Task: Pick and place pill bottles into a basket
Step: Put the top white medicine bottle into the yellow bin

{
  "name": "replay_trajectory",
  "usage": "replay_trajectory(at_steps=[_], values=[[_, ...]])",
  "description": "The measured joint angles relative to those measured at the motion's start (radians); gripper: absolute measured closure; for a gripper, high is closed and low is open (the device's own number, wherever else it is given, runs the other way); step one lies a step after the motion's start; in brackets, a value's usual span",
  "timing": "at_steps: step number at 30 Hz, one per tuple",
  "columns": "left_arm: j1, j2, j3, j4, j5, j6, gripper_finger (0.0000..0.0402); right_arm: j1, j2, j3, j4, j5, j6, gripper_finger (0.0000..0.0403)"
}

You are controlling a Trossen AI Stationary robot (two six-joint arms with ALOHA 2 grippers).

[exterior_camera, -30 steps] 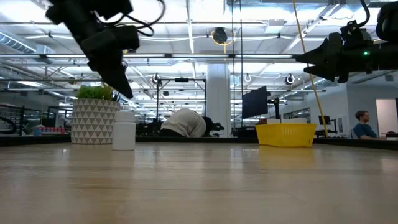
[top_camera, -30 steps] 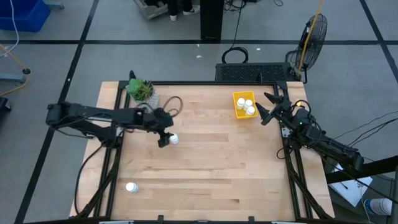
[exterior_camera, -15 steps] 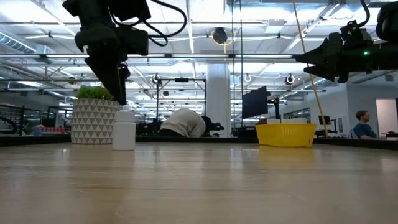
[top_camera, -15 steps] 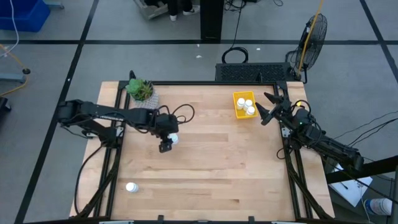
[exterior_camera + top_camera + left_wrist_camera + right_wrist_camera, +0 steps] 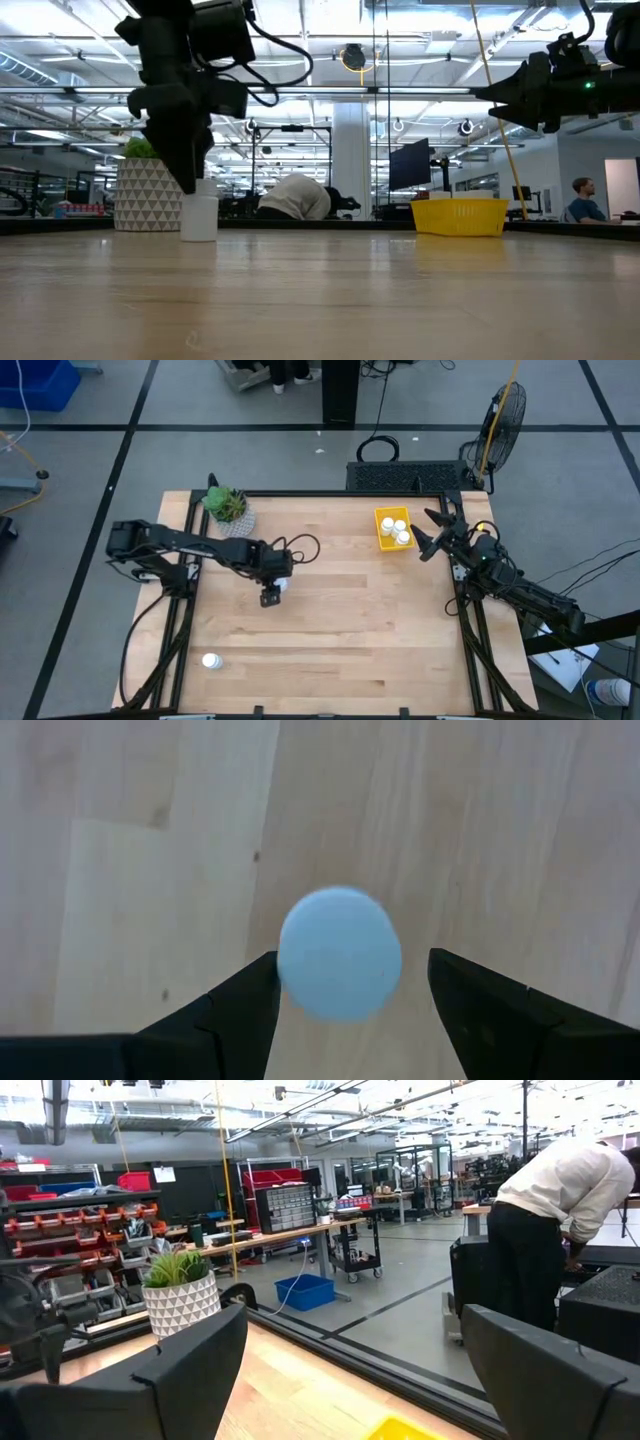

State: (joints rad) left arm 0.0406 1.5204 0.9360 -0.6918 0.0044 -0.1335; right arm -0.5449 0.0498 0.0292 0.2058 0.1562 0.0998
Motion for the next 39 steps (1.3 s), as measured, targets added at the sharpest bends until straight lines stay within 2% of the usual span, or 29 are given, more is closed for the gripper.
replay_trajectory(at_steps=[17, 23, 34, 36, 39], values=[[0.000, 0.030, 0.000, 0.034, -0.024, 0.043, 0.0144, 0.000, 0.001, 0.000, 0.000, 0.000, 0.000, 0.0041], [0.000, 0.030, 0.000, 0.063, 0.011, 0.051, 0.0144, 0.000, 0.001, 0.000, -0.001, 0.000, 0.000, 0.0041], [0.000, 0.030, 0.000, 0.051, 0.000, 0.038, 0.0147, 0.000, 0.001, 0.000, -0.001, 0.000, 0.000, 0.0041], [0.000, 0.030, 0.000, 0.044, 0.007, 0.032, 0.0169, 0.000, 0.001, 0.000, -0.001, 0.000, 0.000, 0.0041], [0.000, 0.027, 0.002, 0.041, 0.022, 0.038, 0.0247, 0.000, 0.001, 0.000, -0.001, 0.000, 0.000, 0.0041]])
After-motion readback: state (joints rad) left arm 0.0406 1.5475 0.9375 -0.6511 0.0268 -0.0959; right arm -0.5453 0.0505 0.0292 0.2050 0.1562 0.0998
